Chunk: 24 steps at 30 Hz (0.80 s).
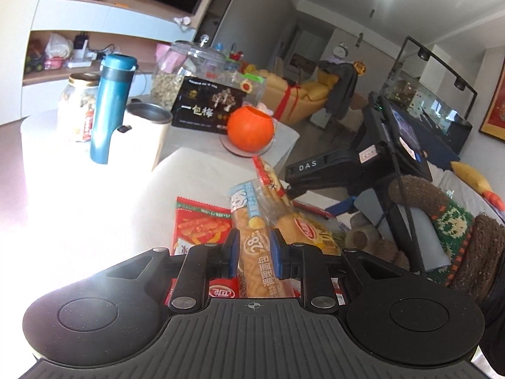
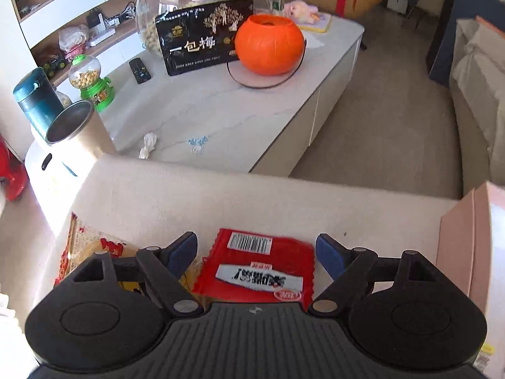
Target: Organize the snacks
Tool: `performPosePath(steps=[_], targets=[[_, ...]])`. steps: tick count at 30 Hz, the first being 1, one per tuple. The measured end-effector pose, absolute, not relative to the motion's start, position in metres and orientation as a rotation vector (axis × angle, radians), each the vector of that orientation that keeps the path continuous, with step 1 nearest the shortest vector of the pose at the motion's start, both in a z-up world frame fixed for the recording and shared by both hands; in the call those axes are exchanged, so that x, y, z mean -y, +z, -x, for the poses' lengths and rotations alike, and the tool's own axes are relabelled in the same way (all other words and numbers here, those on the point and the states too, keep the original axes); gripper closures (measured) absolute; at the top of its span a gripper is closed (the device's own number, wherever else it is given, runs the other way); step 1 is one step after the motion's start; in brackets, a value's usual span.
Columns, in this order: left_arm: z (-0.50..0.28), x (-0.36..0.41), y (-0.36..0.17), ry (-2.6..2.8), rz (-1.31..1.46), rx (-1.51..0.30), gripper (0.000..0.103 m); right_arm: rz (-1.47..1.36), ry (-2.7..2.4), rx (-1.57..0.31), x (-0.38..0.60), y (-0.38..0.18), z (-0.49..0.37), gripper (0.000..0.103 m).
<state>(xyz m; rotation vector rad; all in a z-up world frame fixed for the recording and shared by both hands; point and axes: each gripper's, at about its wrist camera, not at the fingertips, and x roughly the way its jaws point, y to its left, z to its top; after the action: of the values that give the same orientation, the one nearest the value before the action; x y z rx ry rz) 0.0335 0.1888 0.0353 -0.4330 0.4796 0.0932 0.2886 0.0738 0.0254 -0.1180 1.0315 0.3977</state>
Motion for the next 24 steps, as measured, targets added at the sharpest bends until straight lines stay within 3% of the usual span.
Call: performPosePath(steps=[2, 5, 8, 17, 21, 24], targets=[[-0.034, -0.190, 0.034, 0.099, 0.437, -0.477, 0.080, 0.086, 0.430, -1.051, -0.063, 0.025, -0.288, 0.024], [-0.032, -0.190, 0.032, 0.105, 0.441, -0.481, 0.080, 0.119, 0.470, -1.058, -0.057, 0.030, -0.277, 0.045], [-0.034, -0.190, 0.029, 0.104, 0.447, -0.496, 0.080, 0.131, 0.529, -1.042, -0.043, 0.045, -0.253, 0.049], [-0.032, -0.179, 0.034, 0.062, 0.407, -0.463, 0.080, 0.122, 0.721, -1.094, -0.002, 0.079, -0.175, 0.048], [-0.031, -0.174, 0.038, 0.029, 0.427, -0.463, 0.080, 0.142, 0.773, -1.106, 0.025, 0.082, -0.137, 0.028], [-0.028, -0.157, 0.042, -0.020, 0.407, -0.479, 0.080, 0.171, 0.711, -1.003, 0.040, 0.089, -0.131, 0.028]])
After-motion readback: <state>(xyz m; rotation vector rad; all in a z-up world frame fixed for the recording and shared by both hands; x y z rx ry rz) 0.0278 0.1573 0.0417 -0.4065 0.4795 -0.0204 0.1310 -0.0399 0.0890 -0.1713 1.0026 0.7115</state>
